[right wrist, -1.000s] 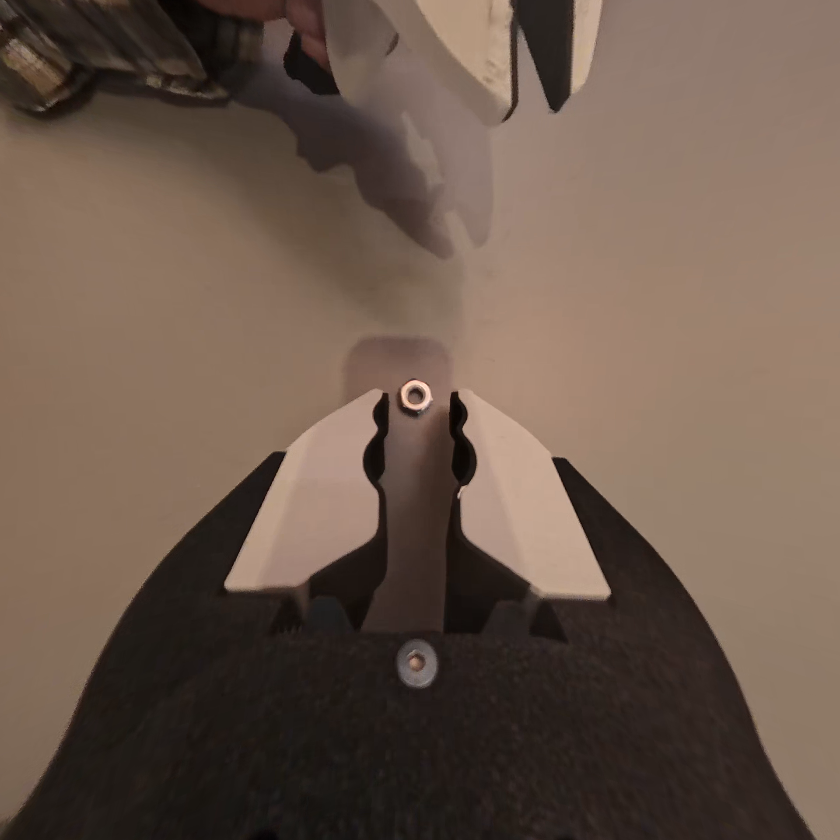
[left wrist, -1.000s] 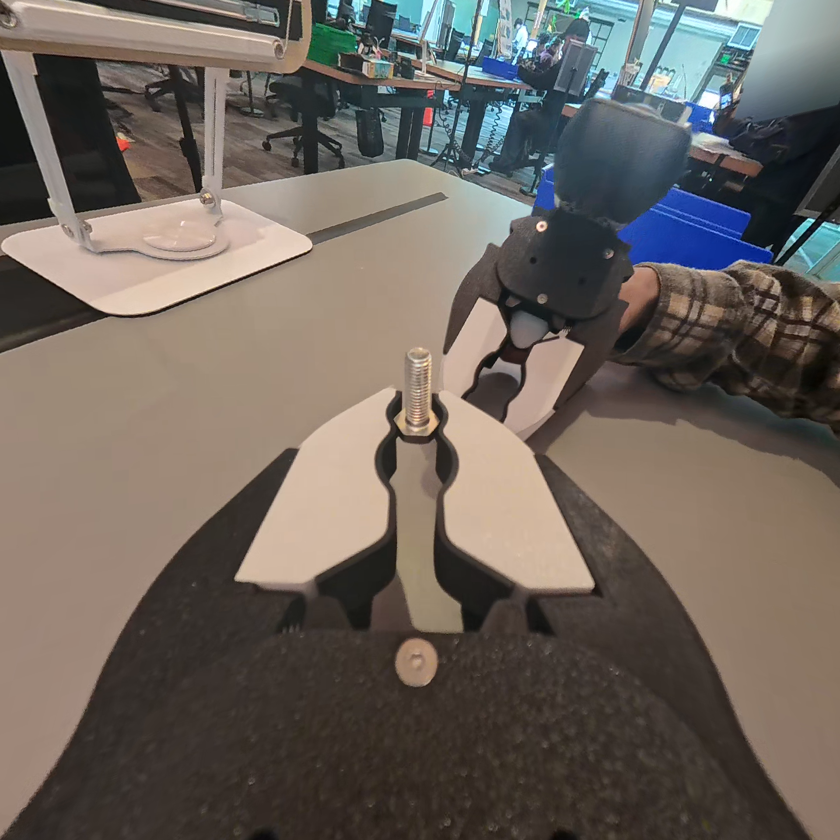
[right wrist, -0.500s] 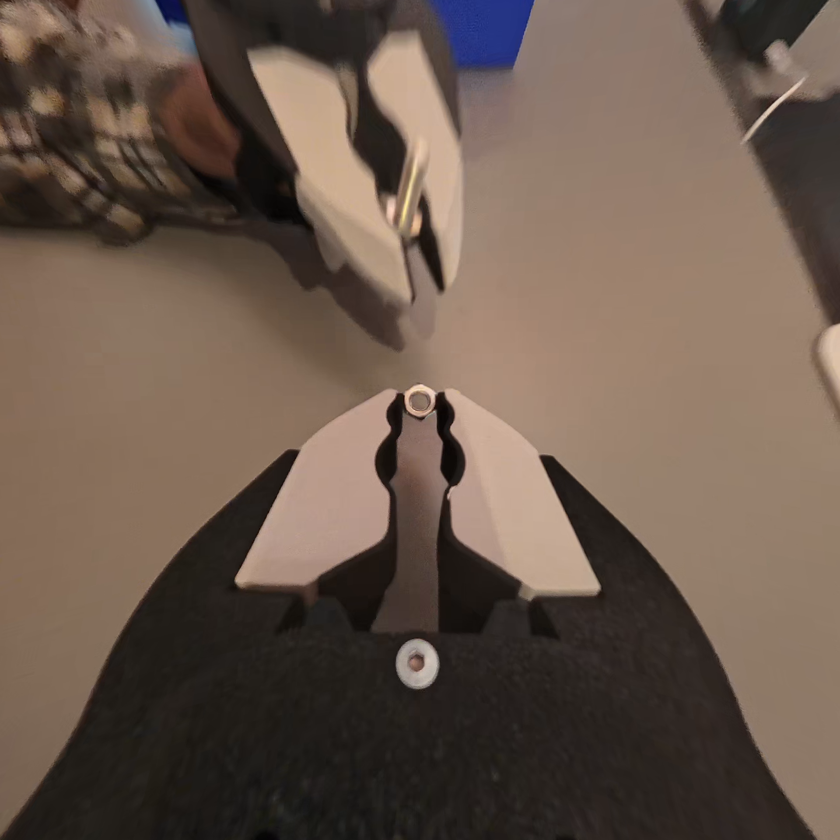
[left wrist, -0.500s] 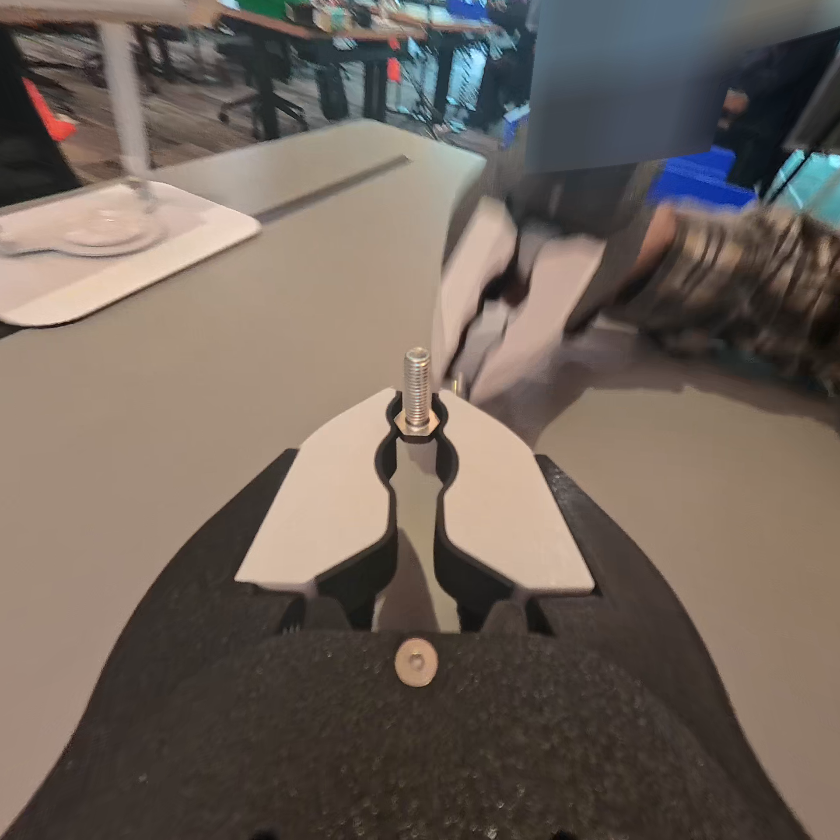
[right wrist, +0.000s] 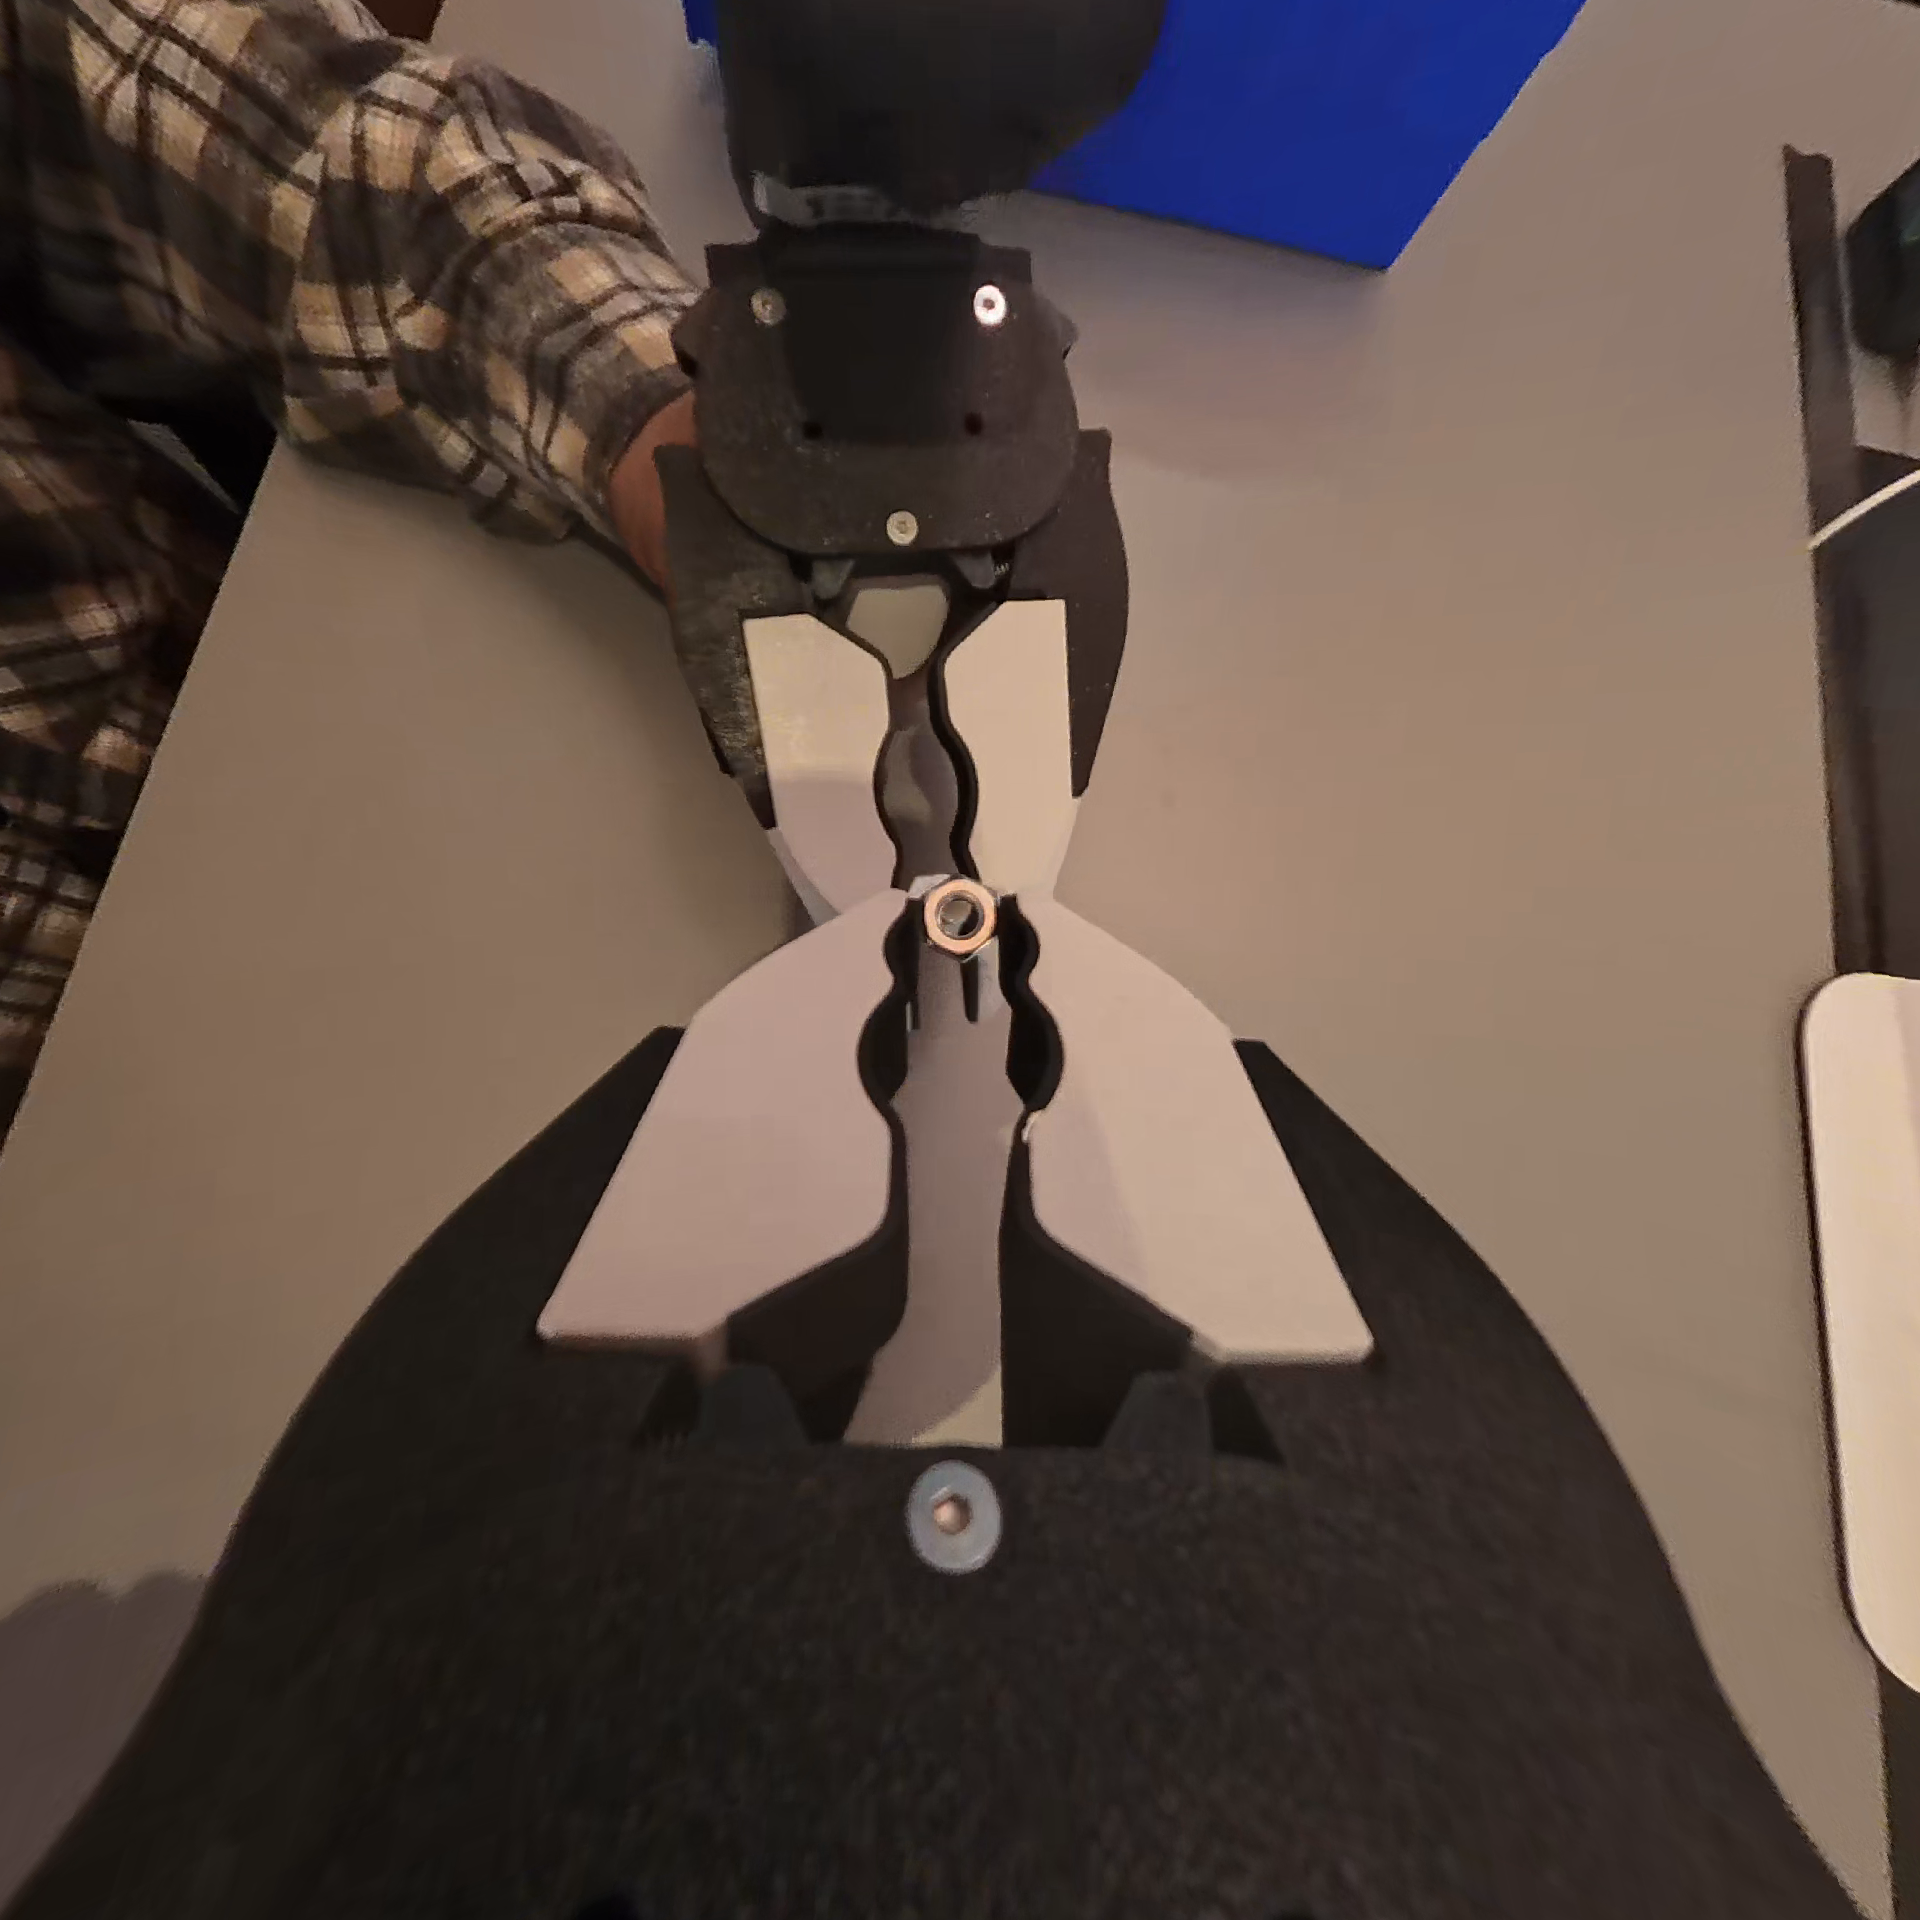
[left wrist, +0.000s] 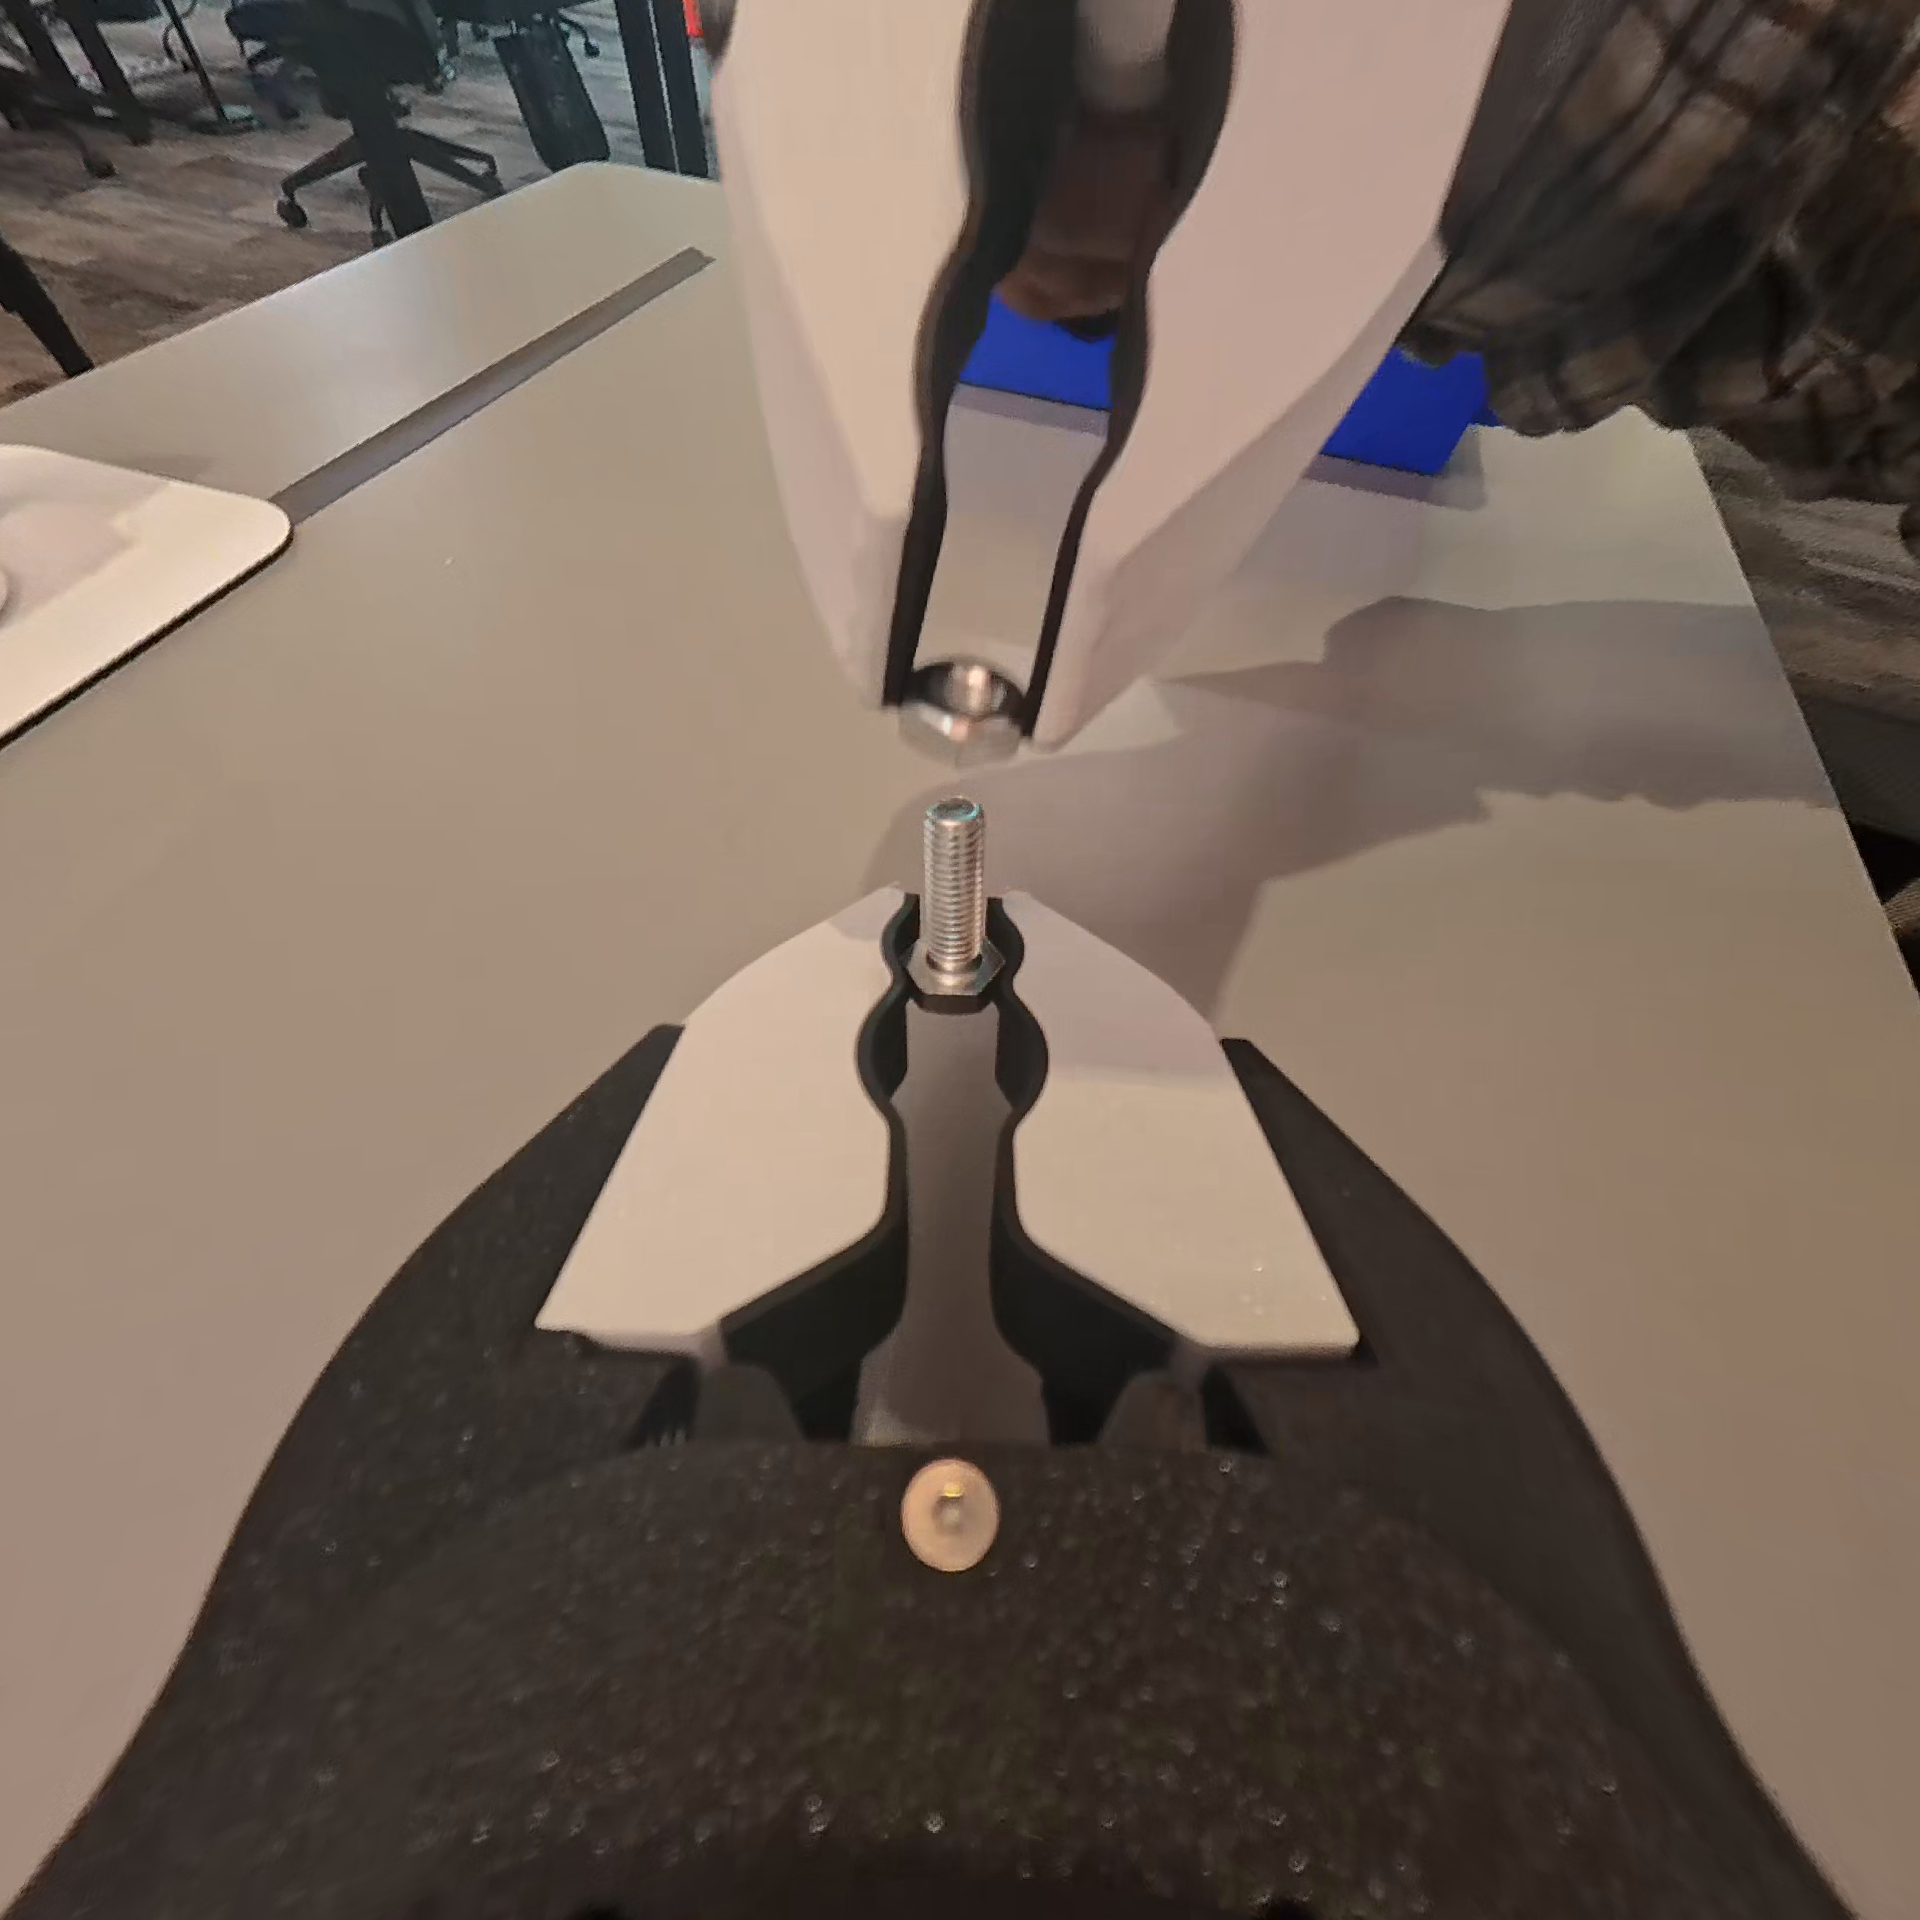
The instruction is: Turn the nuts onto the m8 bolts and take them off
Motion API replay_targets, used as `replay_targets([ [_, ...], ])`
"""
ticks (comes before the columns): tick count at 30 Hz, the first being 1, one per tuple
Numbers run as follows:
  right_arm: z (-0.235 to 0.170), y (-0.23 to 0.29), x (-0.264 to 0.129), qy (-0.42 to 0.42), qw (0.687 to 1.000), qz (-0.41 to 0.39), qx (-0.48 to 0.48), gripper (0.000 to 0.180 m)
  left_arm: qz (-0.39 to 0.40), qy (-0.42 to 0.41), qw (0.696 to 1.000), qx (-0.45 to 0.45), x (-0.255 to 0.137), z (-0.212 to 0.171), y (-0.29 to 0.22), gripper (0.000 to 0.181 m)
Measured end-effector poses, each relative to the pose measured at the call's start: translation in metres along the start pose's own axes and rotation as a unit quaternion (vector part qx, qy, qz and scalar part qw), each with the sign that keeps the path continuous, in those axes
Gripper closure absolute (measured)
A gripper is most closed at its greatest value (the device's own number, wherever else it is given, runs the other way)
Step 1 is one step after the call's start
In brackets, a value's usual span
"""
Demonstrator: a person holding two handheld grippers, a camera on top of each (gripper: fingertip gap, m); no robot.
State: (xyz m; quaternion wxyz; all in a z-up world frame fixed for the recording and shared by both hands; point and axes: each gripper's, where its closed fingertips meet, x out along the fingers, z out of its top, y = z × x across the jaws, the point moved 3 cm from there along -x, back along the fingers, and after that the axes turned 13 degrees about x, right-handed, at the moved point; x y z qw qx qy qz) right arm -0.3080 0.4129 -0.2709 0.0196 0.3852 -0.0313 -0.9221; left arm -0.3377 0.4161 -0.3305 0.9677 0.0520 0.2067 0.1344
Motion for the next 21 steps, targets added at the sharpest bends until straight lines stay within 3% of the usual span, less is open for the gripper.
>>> replay_targets([
  [1, -0.0006, 0.0007, 0.0012, 0.003, 1.0, 0.005, 0.002, 0.166, 0.001, -0.001, 1.0, 0.003, -0.0003, 0.001, -0.0005, 0.169],
  [21, -0.0014, 0.0, 0.0029, -0.032, 0.998, 0.04, 0.034, 0.166, 0.019, -0.006, 0.999, 0.024, -0.0026, 0.0059, -0.0008, 0.169],
])
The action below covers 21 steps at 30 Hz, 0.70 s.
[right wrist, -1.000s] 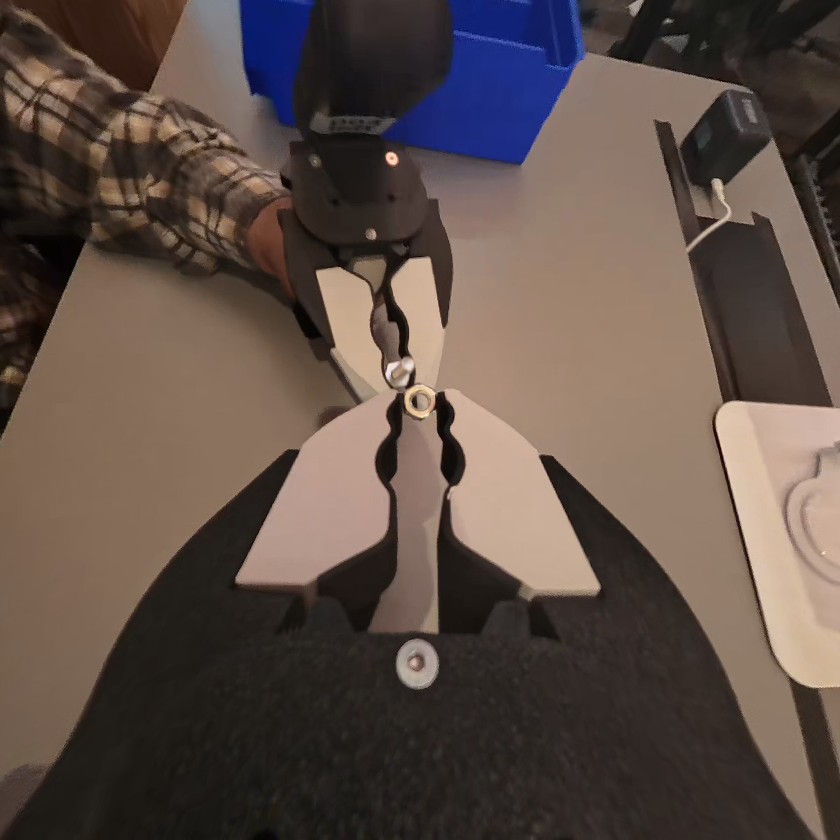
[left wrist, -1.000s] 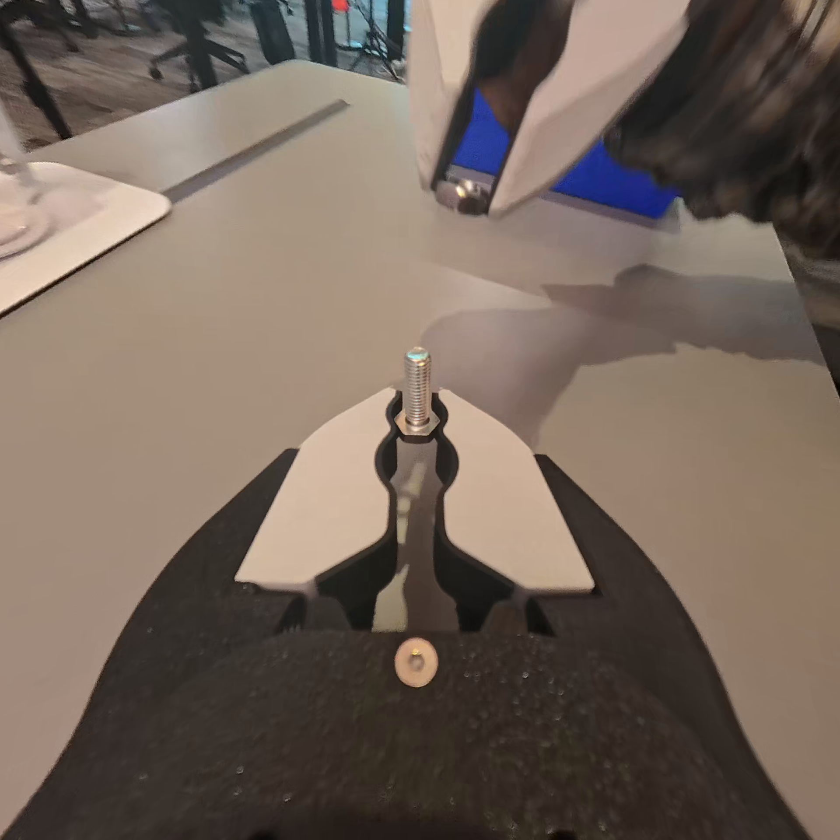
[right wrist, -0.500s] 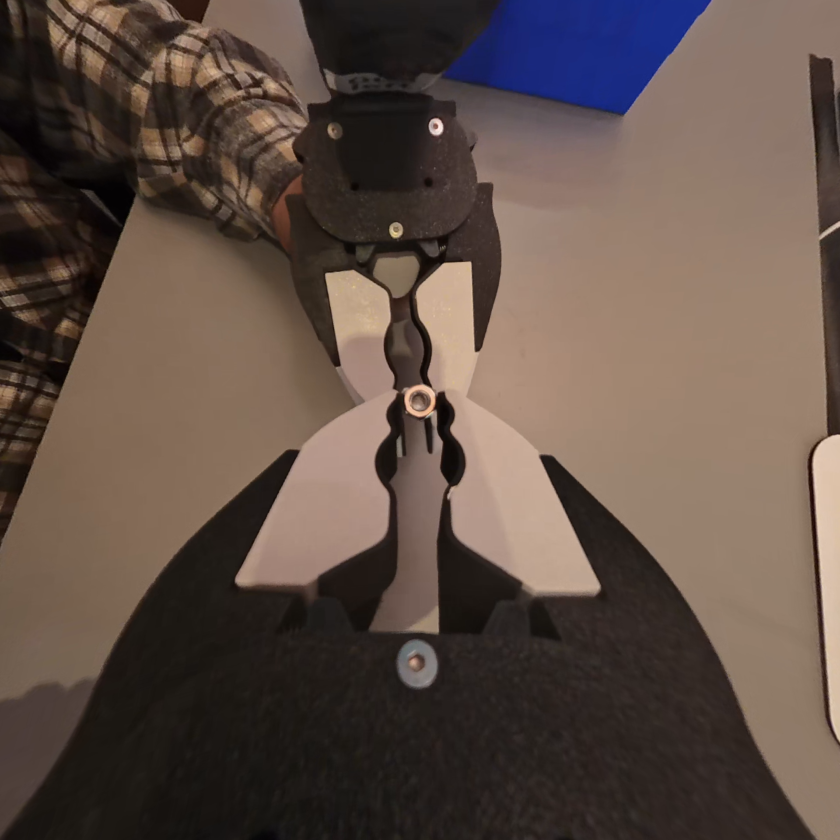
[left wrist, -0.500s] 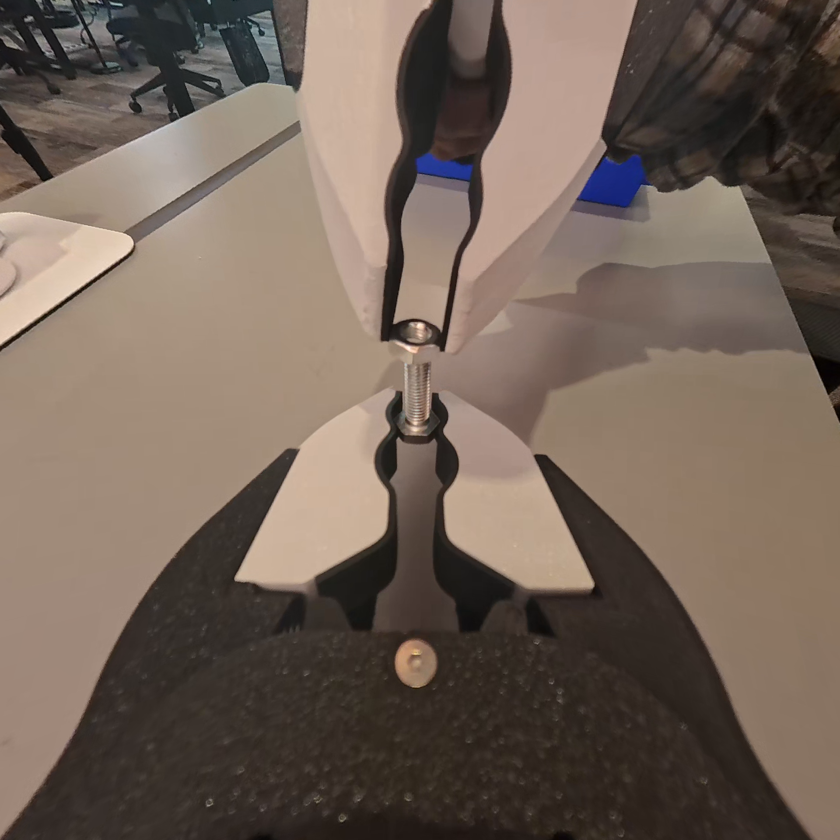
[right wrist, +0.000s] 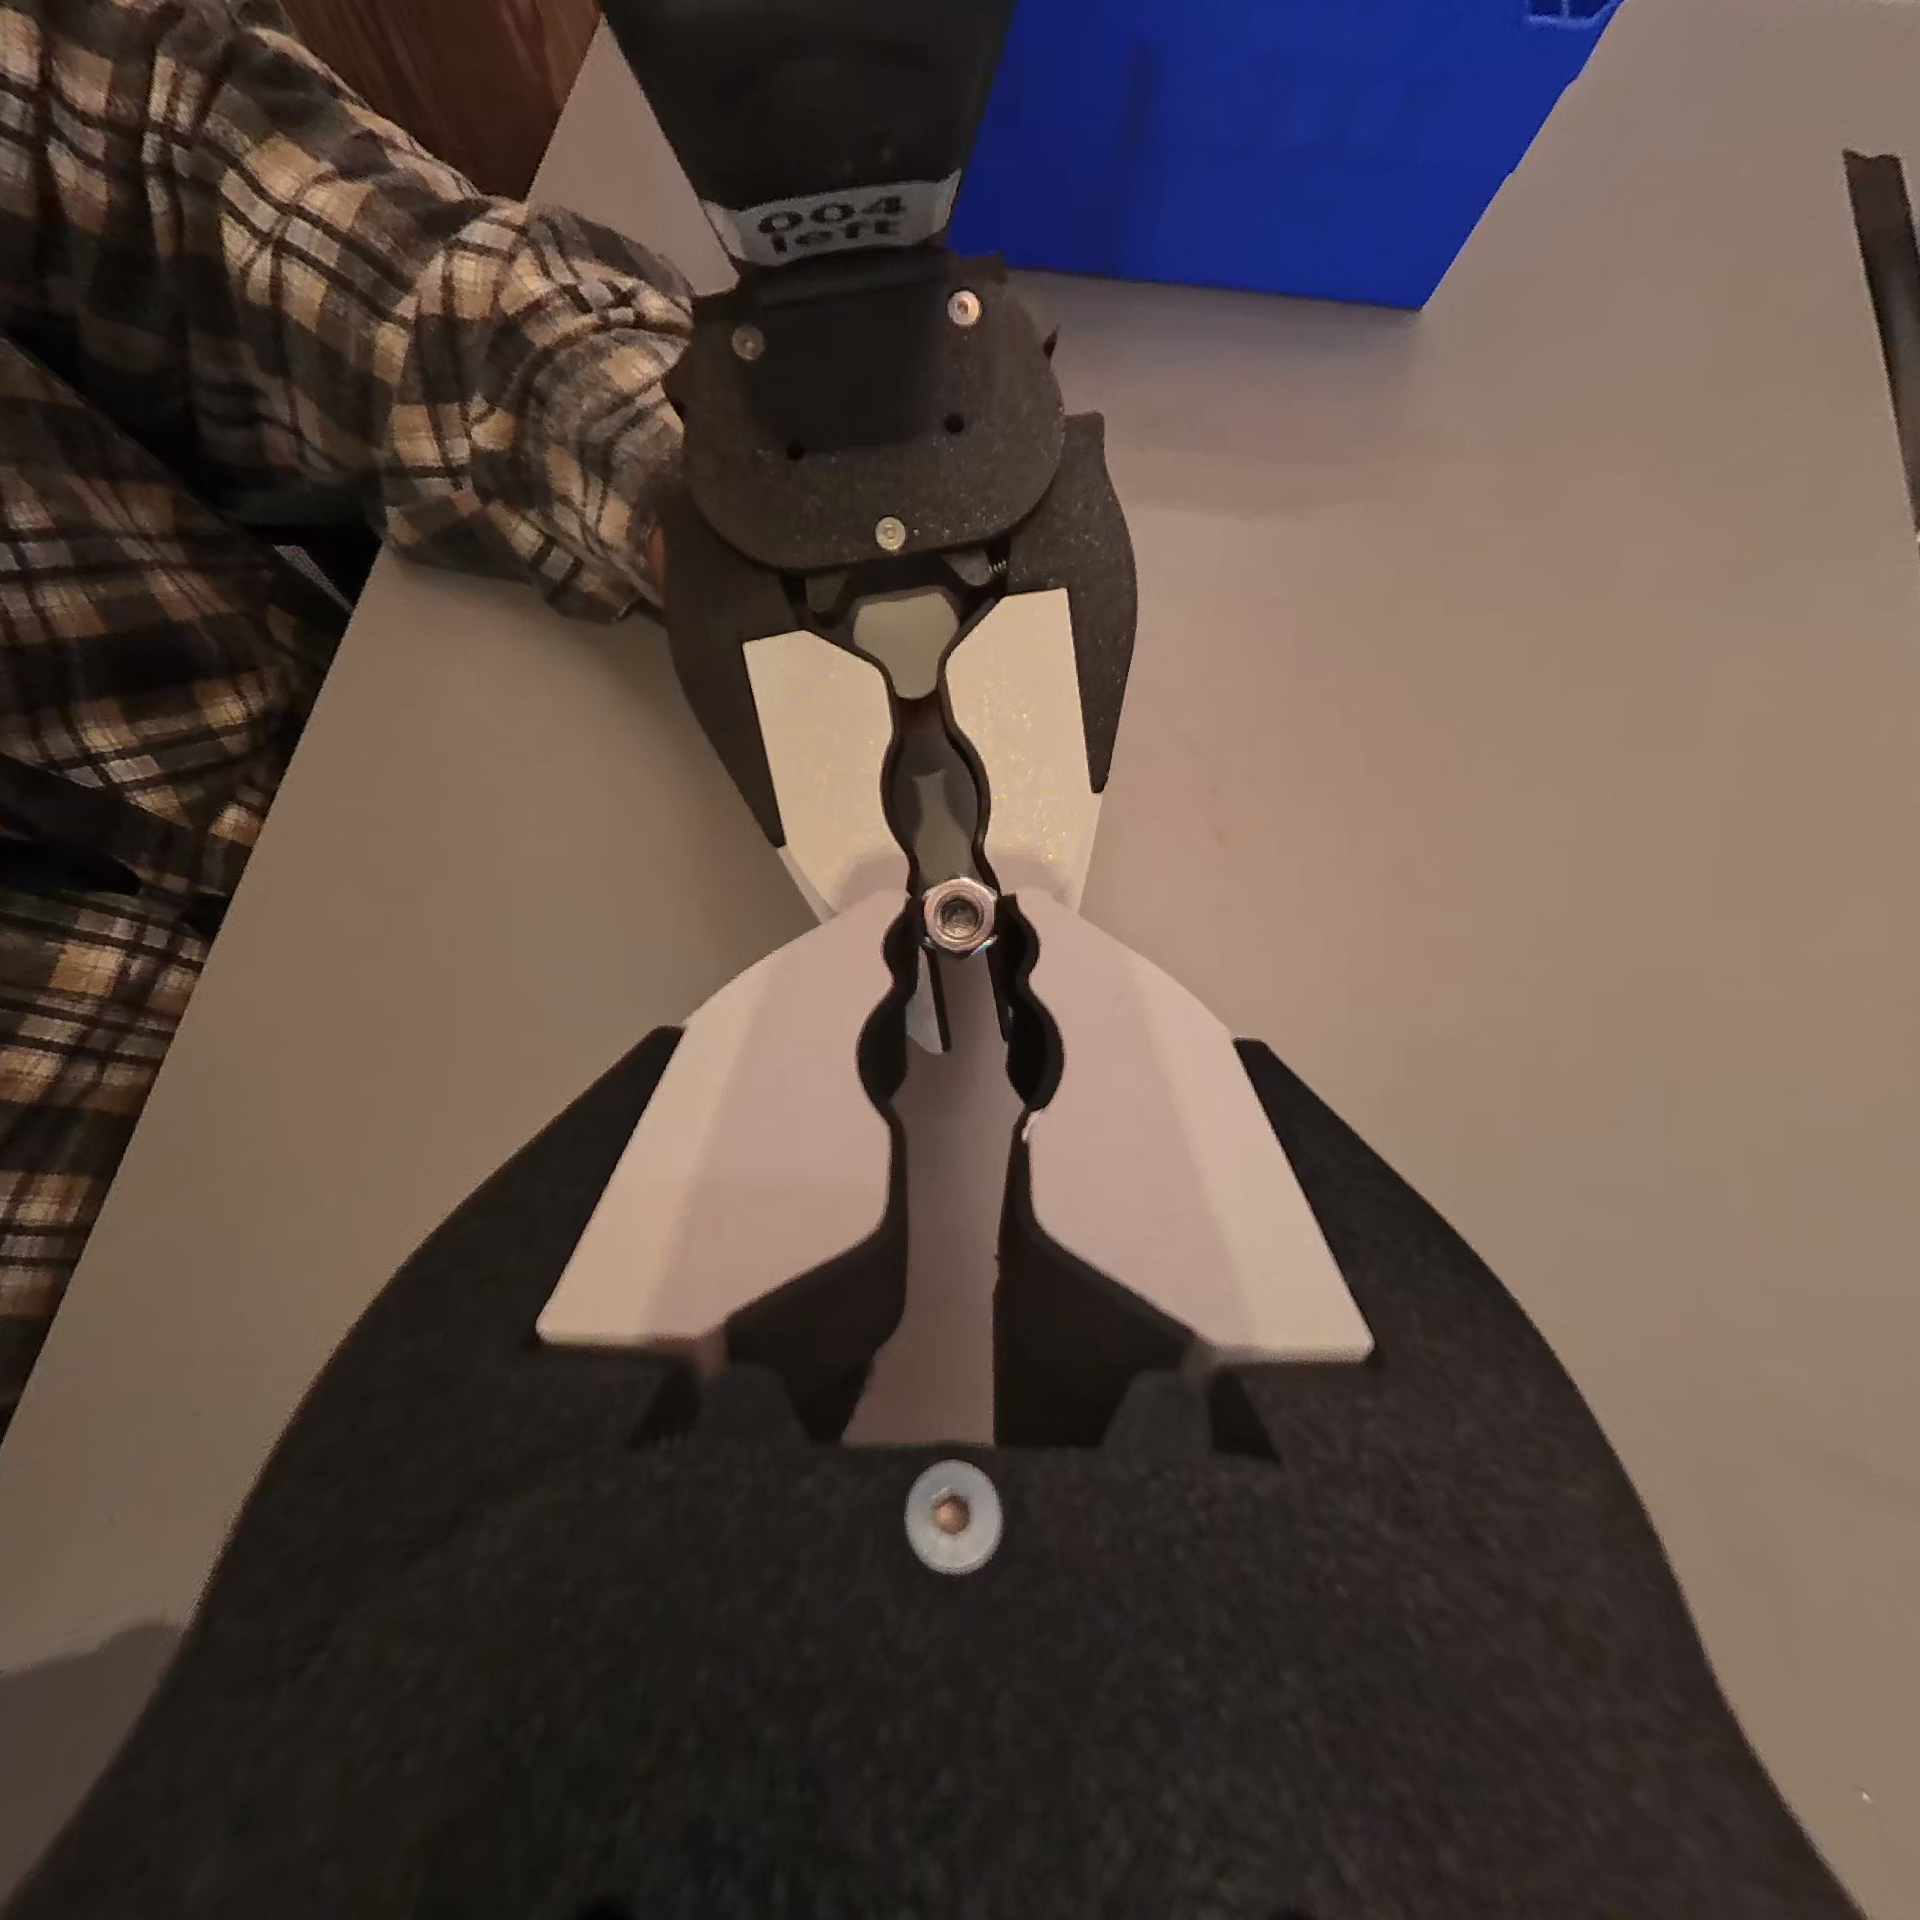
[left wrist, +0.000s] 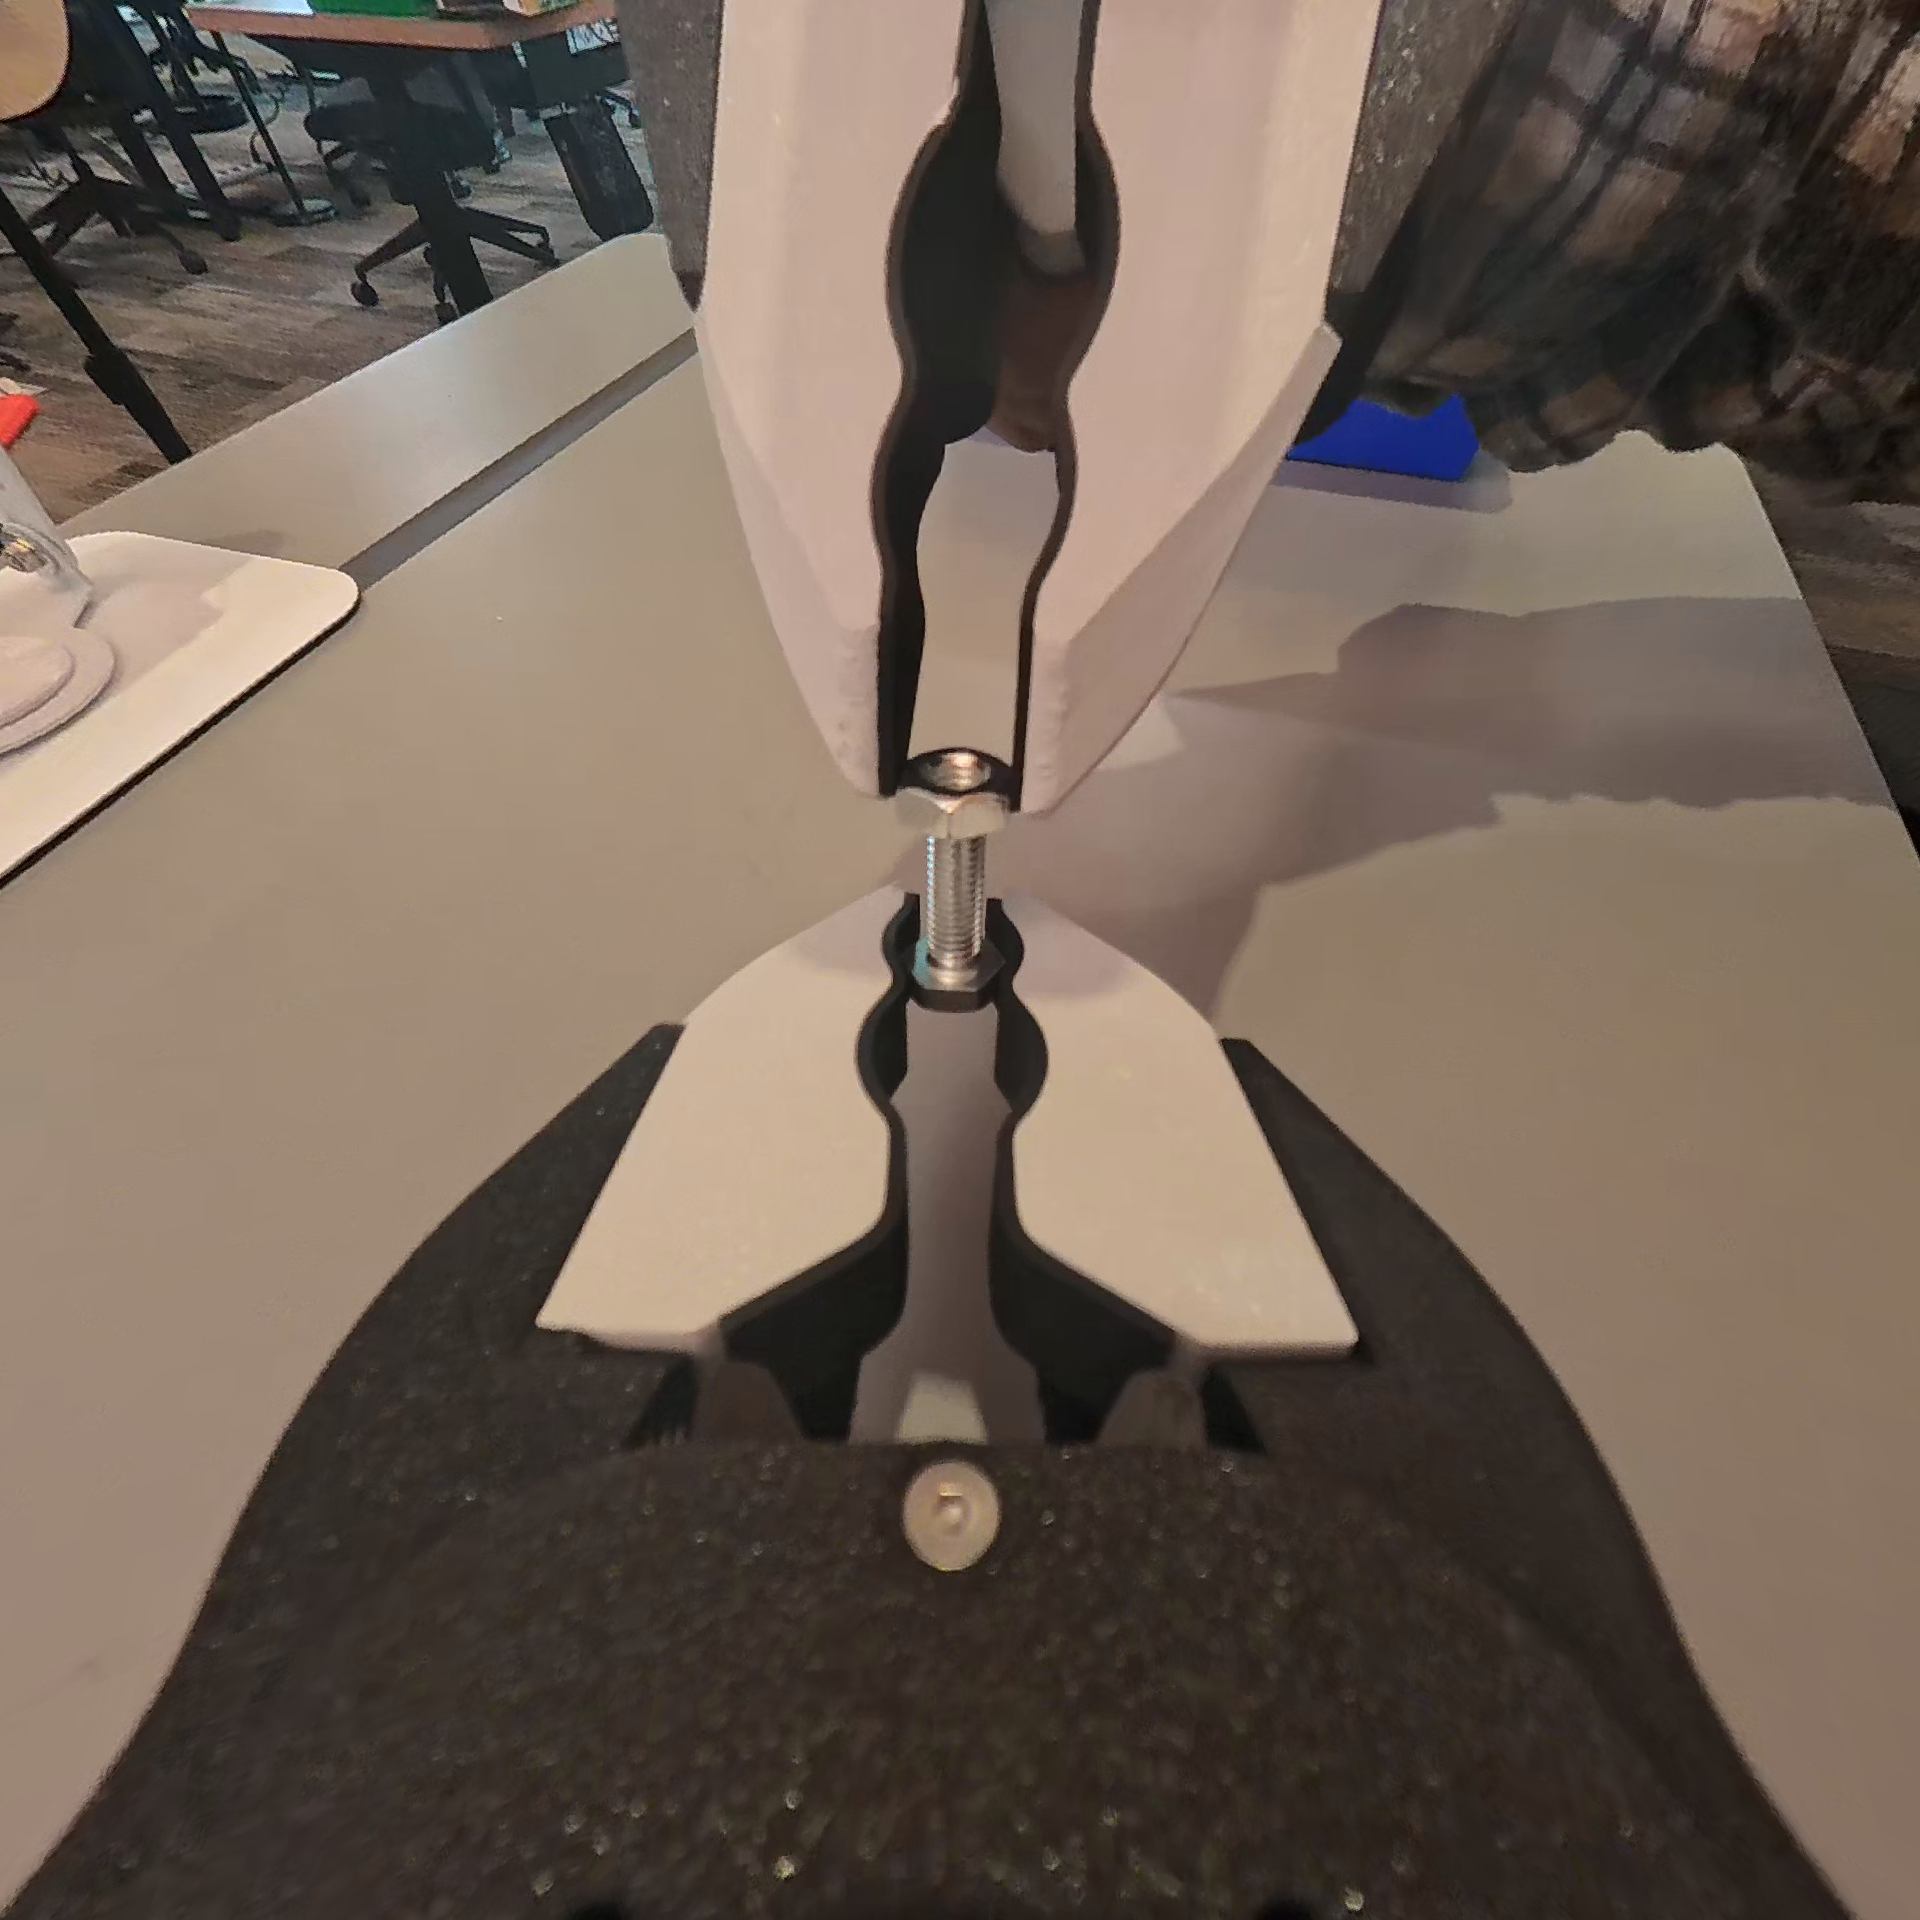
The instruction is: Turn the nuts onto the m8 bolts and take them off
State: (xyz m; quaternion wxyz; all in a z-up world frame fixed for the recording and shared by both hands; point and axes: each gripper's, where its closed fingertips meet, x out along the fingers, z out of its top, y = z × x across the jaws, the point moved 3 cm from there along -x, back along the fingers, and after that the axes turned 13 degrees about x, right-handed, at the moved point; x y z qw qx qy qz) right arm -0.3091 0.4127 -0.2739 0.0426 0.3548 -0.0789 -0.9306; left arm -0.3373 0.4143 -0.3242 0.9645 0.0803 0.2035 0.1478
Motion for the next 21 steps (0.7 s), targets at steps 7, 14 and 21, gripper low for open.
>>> replay_targets([
  [7, -0.0003, -0.0006, -0.0003, 0.003, 1.0, -0.005, -0.009, 0.166, -0.006, -0.001, 1.0, -0.004, 0.0003, 0.0001, -0.0006, 0.169],
  [14, 0.0004, -0.0008, -0.0004, 0.006, 1.0, -0.006, -0.012, 0.164, -0.007, -0.001, 1.0, -0.002, 0.0003, 0.0005, -0.0013, 0.169],
  [21, 0.0017, -0.0012, -0.0011, 0.009, 1.0, -0.009, -0.014, 0.161, -0.009, -0.003, 1.0, -0.002, -0.0001, 0.0016, -0.002, 0.169],
])
